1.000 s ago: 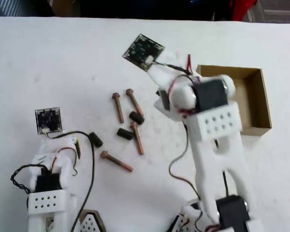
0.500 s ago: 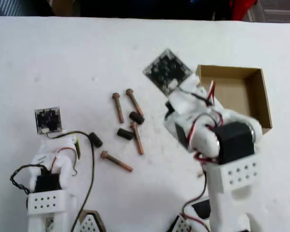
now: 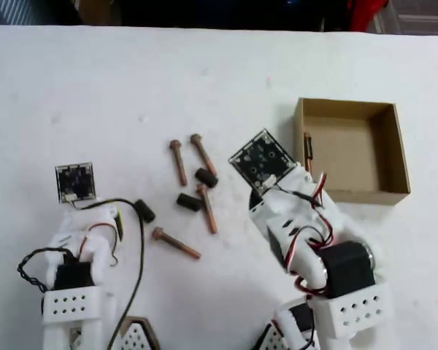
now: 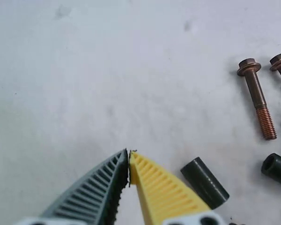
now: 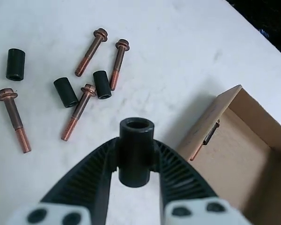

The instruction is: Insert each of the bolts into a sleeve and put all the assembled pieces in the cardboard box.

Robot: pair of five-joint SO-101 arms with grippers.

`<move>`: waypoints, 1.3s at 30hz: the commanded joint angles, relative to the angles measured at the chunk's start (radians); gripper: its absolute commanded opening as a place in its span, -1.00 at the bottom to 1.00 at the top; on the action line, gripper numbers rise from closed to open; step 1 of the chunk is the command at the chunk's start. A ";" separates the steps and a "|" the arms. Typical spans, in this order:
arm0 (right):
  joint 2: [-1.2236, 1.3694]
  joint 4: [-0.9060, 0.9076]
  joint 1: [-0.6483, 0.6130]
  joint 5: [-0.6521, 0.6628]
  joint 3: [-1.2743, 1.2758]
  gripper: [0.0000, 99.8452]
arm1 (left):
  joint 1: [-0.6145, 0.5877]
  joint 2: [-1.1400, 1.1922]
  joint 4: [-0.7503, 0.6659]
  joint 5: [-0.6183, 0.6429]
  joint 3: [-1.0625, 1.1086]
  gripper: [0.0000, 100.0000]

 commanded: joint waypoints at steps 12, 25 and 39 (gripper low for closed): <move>-0.248 -0.292 0.007 -0.169 0.361 -0.97 | 0.022 -0.016 0.072 -0.003 -0.049 -0.91; -0.479 -0.302 0.008 -0.170 0.522 -0.97 | 0.059 -0.016 0.218 -0.005 -0.130 -0.91; -0.685 -0.410 0.111 -0.170 0.749 -0.97 | 0.061 -0.016 0.393 -0.048 -0.261 -0.90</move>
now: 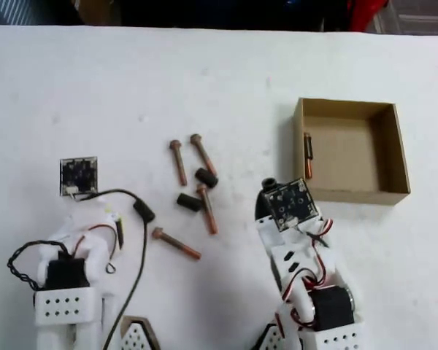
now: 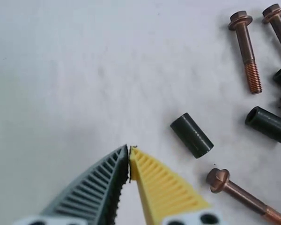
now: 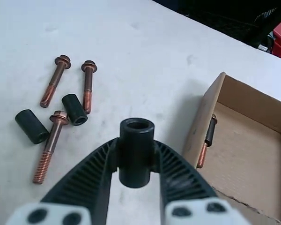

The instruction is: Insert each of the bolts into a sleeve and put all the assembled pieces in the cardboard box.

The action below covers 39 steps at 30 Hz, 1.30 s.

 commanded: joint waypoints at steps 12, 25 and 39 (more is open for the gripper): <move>-0.068 -0.314 -0.101 -0.192 0.192 -0.97 | 0.142 -0.013 0.176 -0.158 -0.184 -0.90; -0.068 -0.472 -0.102 -0.181 0.305 -0.97 | 0.140 -0.007 0.414 -0.207 -0.580 -0.91; -0.068 -0.433 -0.102 -0.181 0.305 -0.97 | 0.153 0.556 0.437 0.035 -0.786 -0.90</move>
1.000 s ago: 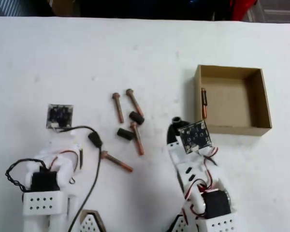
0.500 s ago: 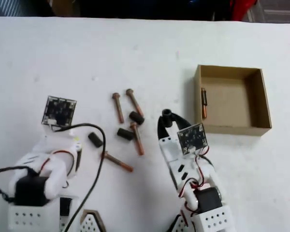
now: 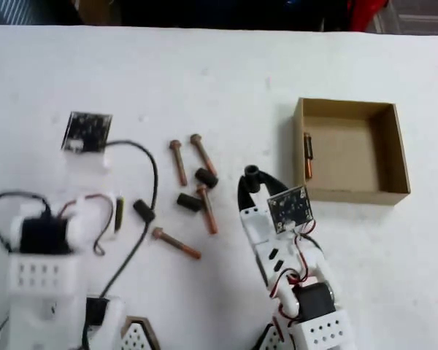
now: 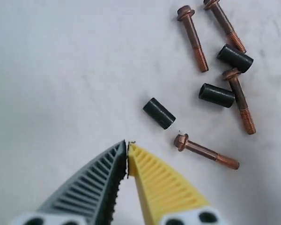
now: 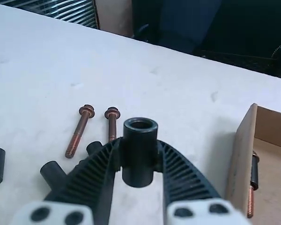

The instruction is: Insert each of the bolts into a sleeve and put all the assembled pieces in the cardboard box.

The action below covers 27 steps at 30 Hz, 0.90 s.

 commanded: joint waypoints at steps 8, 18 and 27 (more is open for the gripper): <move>-0.015 0.002 -0.002 -0.003 0.009 -0.97 | 0.125 0.429 0.049 0.345 -0.146 -0.90; -0.015 0.001 0.058 -0.003 0.009 -0.97 | 0.163 0.641 0.057 0.629 -0.247 -0.90; -0.015 -0.001 0.087 -0.008 0.009 -0.97 | 0.300 0.688 0.029 0.749 -0.241 -0.91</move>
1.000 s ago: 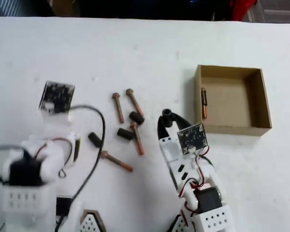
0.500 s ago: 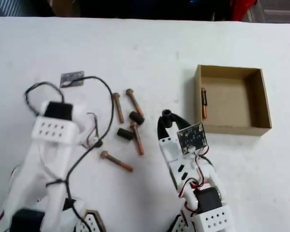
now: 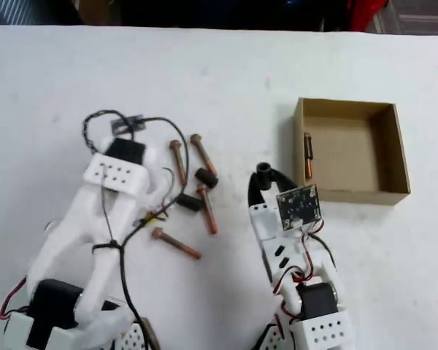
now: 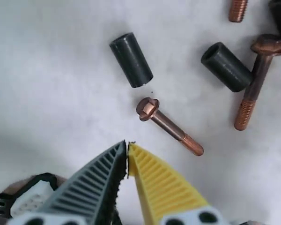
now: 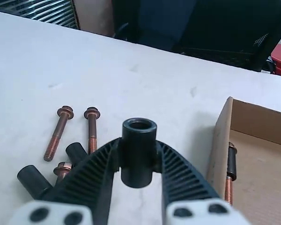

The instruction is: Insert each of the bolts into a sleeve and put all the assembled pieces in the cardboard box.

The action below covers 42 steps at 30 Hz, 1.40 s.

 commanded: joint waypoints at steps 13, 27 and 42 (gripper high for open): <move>-0.015 -0.004 0.018 -0.008 0.009 -0.97 | 0.050 0.004 -0.081 0.195 0.021 -0.91; -0.015 -0.002 0.018 -0.005 0.009 -0.97 | 0.050 0.002 -0.356 0.259 0.242 -0.90; -0.015 -0.004 0.019 -0.005 0.009 -0.97 | 0.130 -0.002 -0.318 0.267 0.238 -0.90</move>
